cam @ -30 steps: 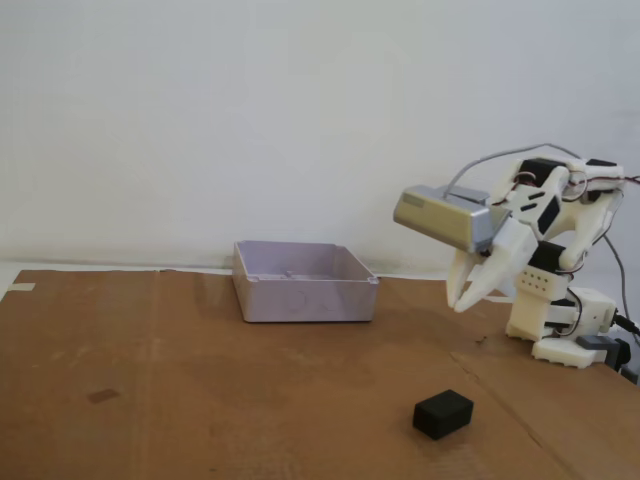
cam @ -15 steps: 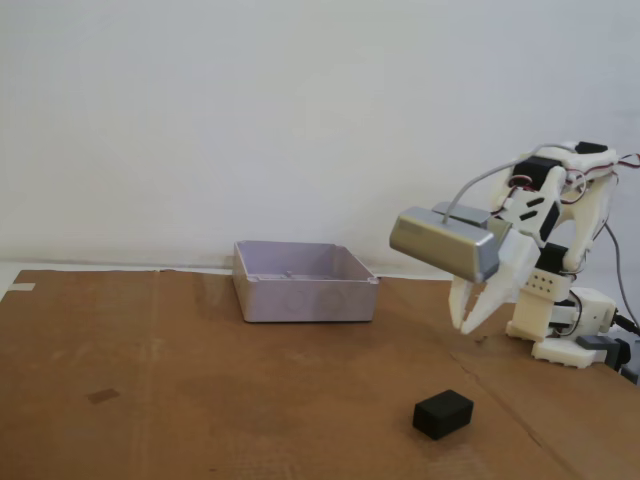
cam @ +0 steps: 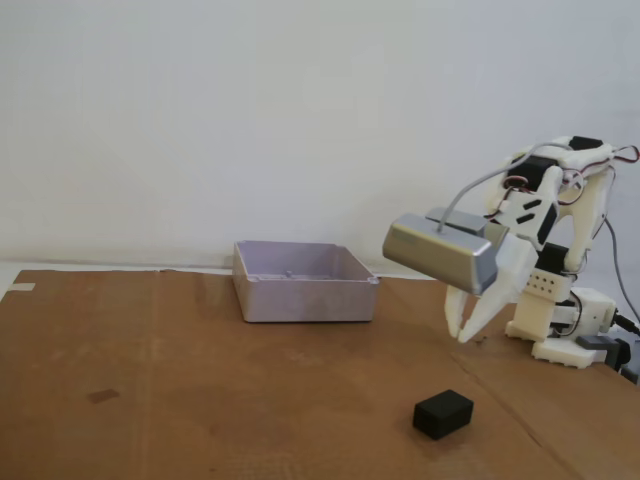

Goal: Grasp a block and put it in the box.

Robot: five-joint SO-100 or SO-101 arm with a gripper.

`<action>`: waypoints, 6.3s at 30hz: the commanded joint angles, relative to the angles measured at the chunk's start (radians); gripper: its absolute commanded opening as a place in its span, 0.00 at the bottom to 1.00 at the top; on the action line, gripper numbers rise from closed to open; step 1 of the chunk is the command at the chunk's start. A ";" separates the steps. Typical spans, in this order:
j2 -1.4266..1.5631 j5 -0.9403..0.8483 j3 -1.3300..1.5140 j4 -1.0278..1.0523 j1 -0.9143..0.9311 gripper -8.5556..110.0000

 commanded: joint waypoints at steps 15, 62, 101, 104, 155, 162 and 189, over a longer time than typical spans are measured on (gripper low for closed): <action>-0.094 0.114 -0.150 -0.117 -0.078 0.07; -0.256 0.117 -0.216 -0.117 -0.112 0.43; -0.403 0.117 -0.298 -0.126 -0.106 0.43; -0.430 0.117 -0.296 -0.132 -0.107 0.43; -0.557 0.115 -0.295 -0.173 -0.081 0.42; -0.557 0.115 -0.295 -0.173 -0.081 0.34; -0.578 0.115 -0.295 -0.167 -0.092 0.25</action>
